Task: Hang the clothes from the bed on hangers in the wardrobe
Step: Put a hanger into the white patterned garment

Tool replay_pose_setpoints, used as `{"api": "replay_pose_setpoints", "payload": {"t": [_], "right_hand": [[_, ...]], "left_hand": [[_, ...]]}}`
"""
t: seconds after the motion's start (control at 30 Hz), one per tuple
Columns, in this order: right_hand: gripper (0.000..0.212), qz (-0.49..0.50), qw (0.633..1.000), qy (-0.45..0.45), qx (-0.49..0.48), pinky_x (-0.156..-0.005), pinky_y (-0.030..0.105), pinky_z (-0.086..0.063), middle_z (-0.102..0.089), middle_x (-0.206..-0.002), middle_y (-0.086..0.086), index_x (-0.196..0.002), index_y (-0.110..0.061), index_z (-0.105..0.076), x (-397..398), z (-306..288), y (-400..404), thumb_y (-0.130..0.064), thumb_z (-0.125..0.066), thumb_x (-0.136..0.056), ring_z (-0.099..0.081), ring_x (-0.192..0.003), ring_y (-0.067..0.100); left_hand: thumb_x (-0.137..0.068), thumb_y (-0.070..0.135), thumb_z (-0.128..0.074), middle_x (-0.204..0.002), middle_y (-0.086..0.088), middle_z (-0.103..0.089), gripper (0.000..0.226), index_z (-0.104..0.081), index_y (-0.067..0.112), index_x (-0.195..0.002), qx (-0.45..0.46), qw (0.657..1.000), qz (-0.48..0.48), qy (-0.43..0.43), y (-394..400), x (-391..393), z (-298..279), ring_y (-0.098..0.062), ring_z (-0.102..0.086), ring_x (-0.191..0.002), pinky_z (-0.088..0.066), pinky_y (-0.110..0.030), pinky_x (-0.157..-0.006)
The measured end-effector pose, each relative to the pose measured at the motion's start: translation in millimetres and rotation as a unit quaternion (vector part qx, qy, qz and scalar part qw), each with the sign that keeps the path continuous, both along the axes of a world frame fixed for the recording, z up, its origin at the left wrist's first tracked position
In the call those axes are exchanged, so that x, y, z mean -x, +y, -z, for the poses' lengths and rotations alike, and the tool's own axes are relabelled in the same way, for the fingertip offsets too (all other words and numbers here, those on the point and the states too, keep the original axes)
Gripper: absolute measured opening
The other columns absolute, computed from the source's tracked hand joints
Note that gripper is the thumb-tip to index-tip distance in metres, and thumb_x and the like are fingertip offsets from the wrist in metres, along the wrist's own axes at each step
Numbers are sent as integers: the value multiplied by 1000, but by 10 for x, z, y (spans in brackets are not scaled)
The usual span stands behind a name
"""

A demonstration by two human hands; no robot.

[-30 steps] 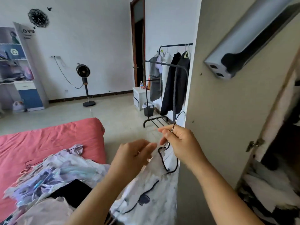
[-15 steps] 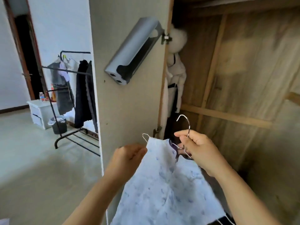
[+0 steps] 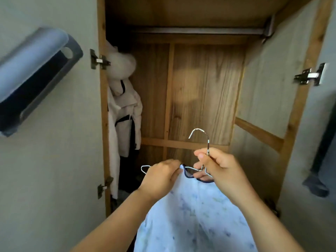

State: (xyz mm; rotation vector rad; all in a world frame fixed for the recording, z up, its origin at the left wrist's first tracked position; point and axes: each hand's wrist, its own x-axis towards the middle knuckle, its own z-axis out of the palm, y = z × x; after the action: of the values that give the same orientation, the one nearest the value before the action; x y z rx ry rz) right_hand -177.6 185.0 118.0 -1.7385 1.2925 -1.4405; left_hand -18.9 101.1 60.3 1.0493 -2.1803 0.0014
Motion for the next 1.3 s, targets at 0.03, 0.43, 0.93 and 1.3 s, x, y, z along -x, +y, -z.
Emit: {"api": "replay_pose_setpoints", "payload": {"t": [0.03,0.43,0.93,1.3], "right_hand": [[16,20,999,27,21,-67,23,-52,-65,-81,3,-88,-28,-63,121,-17,-110,-13,-57,-91,-66,-70,16],[25,353,892,269,88,-68,34,-46,-72,-86,-2,-94,-32,-65,1015,-19,-1238,-52,-57,-83,-65,-89,28],[11,582,776,195,149,-65,39,-48,-71,-77,9,-83,-22,-68,1530,-910,-2578,-30,-62,-84,-64,-84,34],[10,672,679,244,163,-73,36,-46,-68,-94,11,-91,-18,-63,2099,-2117,-3154,-26,-58,-86,-57,-98,35]], "left_hand": [[-97,30,-40,-86,-4,-59,24,-51,15,-82,6,1000,13,9,-129,64,-57,-27,-56,-82,-37,-35,-65],[-87,34,-44,-67,9,-53,23,-56,19,-75,55,984,84,144,-1910,746,-768,-23,-57,-75,-44,-35,-65],[-89,23,-61,-114,0,-61,30,-64,12,-116,56,946,234,215,-3702,1837,-1654,-16,-59,-104,-46,-26,-91],[-74,48,-44,-114,7,-59,52,-65,18,-111,95,934,287,191,-4291,2698,-2411,-11,-55,-108,-43,-26,-91]]}}
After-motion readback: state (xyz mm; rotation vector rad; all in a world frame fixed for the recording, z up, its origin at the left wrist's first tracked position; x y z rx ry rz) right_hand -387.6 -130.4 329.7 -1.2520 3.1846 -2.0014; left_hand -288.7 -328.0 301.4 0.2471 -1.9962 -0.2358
